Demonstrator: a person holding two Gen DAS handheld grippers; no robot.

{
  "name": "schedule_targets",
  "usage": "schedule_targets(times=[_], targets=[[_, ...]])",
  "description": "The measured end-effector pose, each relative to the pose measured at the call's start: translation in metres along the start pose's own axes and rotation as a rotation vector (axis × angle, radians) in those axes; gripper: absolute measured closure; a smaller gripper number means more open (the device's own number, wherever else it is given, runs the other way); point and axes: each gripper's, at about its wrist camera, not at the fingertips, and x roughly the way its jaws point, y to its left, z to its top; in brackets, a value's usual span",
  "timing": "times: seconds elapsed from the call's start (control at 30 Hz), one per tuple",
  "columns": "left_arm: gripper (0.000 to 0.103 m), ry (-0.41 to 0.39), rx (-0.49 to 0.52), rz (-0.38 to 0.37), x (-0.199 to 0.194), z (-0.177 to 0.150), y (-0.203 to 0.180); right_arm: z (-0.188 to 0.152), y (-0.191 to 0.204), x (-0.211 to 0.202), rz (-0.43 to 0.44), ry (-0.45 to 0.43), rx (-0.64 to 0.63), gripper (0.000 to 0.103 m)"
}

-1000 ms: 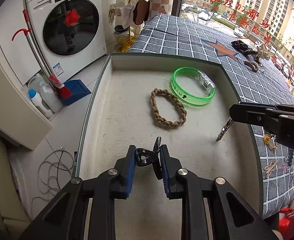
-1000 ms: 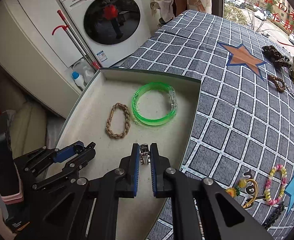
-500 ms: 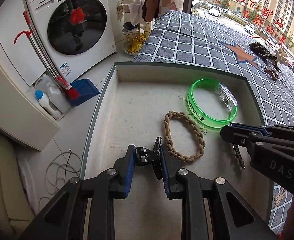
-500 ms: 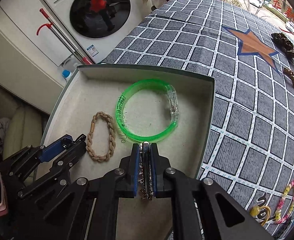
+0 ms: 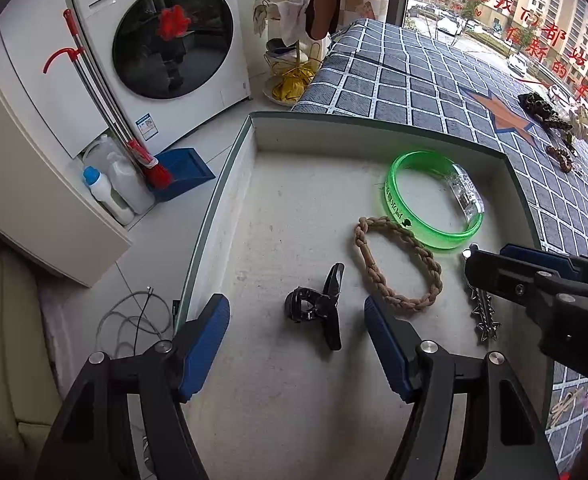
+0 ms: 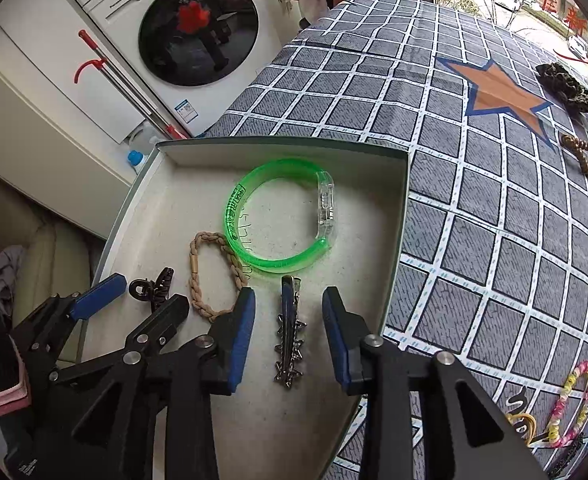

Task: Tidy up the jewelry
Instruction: 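Open the left tool dropping the claw clip while the right tool releases the star clip in the tray, then move both open tools back over the remaining jewelry on the tablecloth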

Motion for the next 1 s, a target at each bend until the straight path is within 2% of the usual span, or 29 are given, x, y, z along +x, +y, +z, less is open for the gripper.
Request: schedule_targets(times=[0.23, 0.43, 0.63, 0.7, 0.73, 1.0], targets=[[0.027, -0.016, -0.009, -0.004, -0.016, -0.005, 0.001, -0.006, 0.003, -0.031, 0.013, -0.059, -0.007, 0.036], [0.027, -0.023, 0.006, -0.017, -0.028, -0.012, -0.006, -0.016, 0.001, -0.049, 0.017, -0.075, -0.004, 0.023], [0.027, -0.032, 0.011, -0.032, -0.038, -0.02, -0.015, -0.03, -0.012, -0.066, 0.017, -0.096, 0.021, 0.02], [0.004, -0.036, 0.013, -0.035, -0.041, -0.022, -0.018, -0.033, -0.019, -0.069, 0.019, -0.1, 0.034, 0.02], [0.0, -0.045, 0.013, -0.035, -0.043, -0.023, -0.019, -0.035, -0.021, -0.071, 0.019, -0.102, 0.039, 0.02], [0.0, -0.104, 0.053, -0.029, -0.066, -0.03, -0.033, -0.054, -0.046, -0.084, 0.032, -0.112, 0.087, 0.017]])
